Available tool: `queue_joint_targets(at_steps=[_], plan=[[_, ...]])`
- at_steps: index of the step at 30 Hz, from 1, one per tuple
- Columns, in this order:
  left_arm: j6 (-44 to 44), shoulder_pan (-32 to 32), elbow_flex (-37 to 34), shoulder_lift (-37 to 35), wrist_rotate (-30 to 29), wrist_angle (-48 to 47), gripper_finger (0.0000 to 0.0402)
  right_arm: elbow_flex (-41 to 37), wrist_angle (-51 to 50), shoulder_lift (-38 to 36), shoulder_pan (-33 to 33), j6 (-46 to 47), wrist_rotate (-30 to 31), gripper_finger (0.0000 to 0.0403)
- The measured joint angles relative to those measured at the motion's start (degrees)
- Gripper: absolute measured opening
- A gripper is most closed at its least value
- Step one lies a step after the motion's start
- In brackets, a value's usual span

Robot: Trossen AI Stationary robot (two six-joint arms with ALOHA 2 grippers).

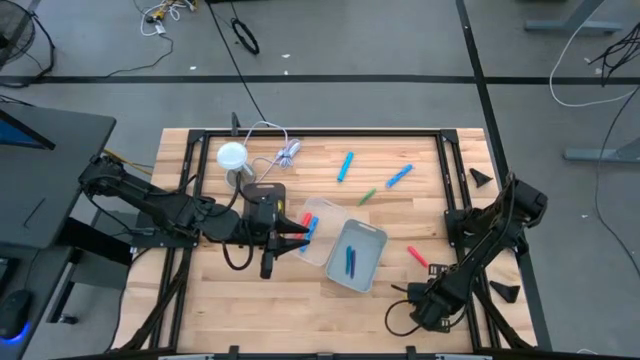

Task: Pick & Place Markers
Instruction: Put the yellow marker into the black bin

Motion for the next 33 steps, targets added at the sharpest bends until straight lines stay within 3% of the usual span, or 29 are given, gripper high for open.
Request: queue_joint_targets(at_steps=[14, 28, 33], plan=[[-0.2, 0.0, -0.02, 0.0, 3.83, -0.09, 0.013, -0.19, -0.71, 0.82, 0.42, -2.74, -1.19, 0.0153], [-0.22, -0.02, -0.02, 0.0, 3.83, -1.19, 0.013, -0.37, -1.28, 0.91, 0.42, -1.38, -0.35, 0.003], [-0.24, -0.02, -0.02, 0.0, 3.81, -1.68, 0.013, -0.2, -1.22, 0.89, 0.42, -1.24, -0.28, 0.0015]])
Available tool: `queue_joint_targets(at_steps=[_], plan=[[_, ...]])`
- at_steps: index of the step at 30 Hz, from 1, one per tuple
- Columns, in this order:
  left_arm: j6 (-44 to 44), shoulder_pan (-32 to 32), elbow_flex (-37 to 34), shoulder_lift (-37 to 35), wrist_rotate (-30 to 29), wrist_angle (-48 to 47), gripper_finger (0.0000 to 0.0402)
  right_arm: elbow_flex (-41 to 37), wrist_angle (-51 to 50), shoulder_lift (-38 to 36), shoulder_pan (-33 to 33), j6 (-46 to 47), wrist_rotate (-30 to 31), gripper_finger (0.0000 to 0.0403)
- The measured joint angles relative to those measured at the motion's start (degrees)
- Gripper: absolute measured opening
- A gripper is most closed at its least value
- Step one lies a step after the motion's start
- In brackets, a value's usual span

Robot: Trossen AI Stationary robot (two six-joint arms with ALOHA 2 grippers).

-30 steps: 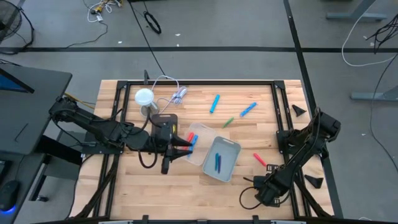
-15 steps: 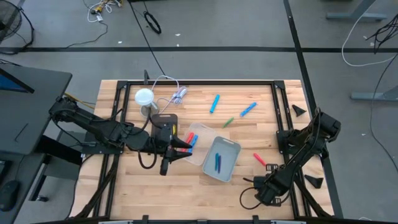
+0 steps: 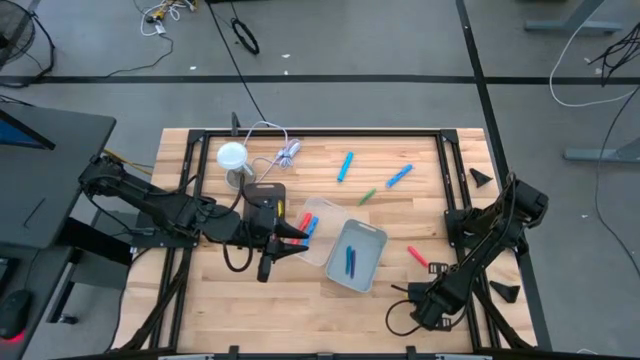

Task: Pick & Place Markers
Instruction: Put the yellow marker into the black bin

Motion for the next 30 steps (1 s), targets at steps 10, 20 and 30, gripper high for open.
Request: queue_joint_targets(at_steps=[10, 20, 30], plan=[[-0.02, 0.11, 0.0, 0.0, 0.0, -0.44, 0.013, 1.82, -1.95, -7.37, 0.21, 4.91, 0.48, 0.0011], [0.09, 1.03, 0.0, 0.0, -0.02, -0.52, 0.013, 1.86, -3.23, -21.41, 0.12, 11.51, 5.03, 0.001], [0.1, 1.81, 0.0, 0.0, -0.02, -0.72, 0.013, 1.95, -3.58, -29.27, -2.0, 11.64, 20.82, 0.001]])
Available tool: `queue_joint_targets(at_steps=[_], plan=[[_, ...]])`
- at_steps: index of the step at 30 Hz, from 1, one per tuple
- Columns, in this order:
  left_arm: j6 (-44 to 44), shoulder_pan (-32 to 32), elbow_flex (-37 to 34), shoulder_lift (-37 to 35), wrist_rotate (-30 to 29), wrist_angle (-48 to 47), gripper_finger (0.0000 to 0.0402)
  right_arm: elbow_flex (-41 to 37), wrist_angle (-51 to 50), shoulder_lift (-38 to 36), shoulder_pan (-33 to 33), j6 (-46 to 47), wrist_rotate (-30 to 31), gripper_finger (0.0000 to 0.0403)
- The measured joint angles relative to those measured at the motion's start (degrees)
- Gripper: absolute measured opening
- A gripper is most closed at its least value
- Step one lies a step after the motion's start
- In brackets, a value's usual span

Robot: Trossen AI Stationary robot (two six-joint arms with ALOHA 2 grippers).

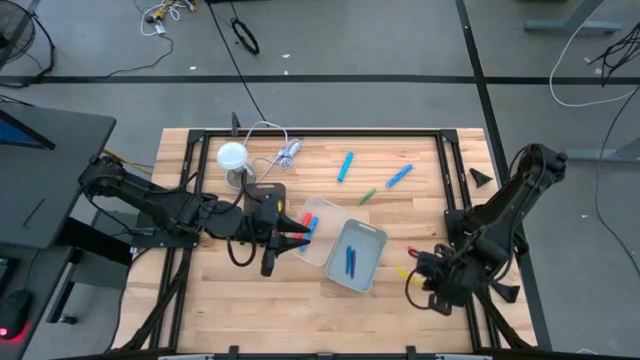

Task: Pick & Place Markers
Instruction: Put the yellow marker into the black bin

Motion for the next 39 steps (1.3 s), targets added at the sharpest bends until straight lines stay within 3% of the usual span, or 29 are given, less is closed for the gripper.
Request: queue_joint_targets(at_steps=[8, 19, 30, 39], plan=[[-0.54, 0.0, 0.0, 0.0, -0.17, 0.02, 0.013, 0.0, 3.86, -0.29, -4.65, -8.42, 9.14, 0.001], [-0.58, 0.0, 0.0, 0.0, -0.65, 0.06, 0.013, 0.02, 24.17, -0.29, -12.99, -26.21, 19.79, 0.001], [-1.76, 0.0, 0.0, 0.0, -0.65, 0.08, 0.013, 0.11, 51.03, -0.29, -21.07, -48.8, 20.39, 0.0008], [-1.4, 0.0, 0.0, 0.0, -1.36, 0.45, 0.013, 0.11, 57.75, -0.31, -25.73, -57.82, 20.09, 0.0008]])
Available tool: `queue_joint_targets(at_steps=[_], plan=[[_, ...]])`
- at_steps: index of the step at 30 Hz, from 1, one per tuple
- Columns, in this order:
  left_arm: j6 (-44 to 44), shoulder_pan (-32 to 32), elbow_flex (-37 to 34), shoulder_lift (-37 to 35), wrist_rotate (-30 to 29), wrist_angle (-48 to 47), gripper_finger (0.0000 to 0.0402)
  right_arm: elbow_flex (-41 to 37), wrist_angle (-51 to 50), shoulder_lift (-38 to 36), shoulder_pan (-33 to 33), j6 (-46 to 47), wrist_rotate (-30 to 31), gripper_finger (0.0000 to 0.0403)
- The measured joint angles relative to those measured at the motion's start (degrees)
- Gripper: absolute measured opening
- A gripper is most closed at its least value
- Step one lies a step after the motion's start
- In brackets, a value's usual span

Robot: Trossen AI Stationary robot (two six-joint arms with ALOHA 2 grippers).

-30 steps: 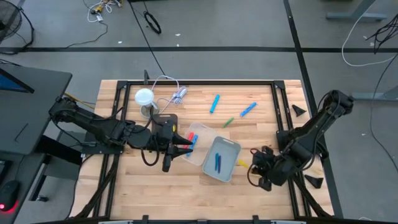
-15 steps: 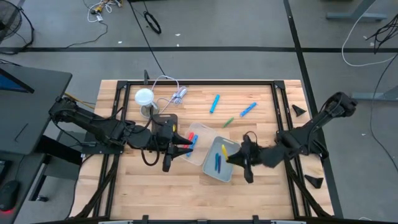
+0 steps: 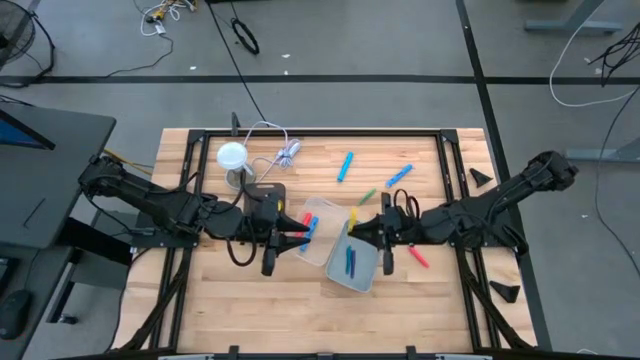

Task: Pick & Place Markers
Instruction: Put the yellow marker into the black bin

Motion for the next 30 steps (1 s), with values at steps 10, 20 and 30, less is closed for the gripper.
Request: queue_joint_targets(at_steps=[10, 20, 30], plan=[[3.83, 1.12, 0.0, 0.0, -2.02, 4.28, 0.013, 15.07, -9.58, 7.99, -4.42, -5.05, -4.51, 0.0008], [5.42, 4.51, 0.0, 0.0, 1.9, 6.45, 0.013, 21.84, -11.12, 12.81, -8.25, -7.97, -12.62, 0.0008], [8.13, 4.83, 0.07, -0.09, 2.62, 7.37, 0.013, 21.86, -4.24, 14.71, -8.96, -7.81, -14.07, 0.0008]])
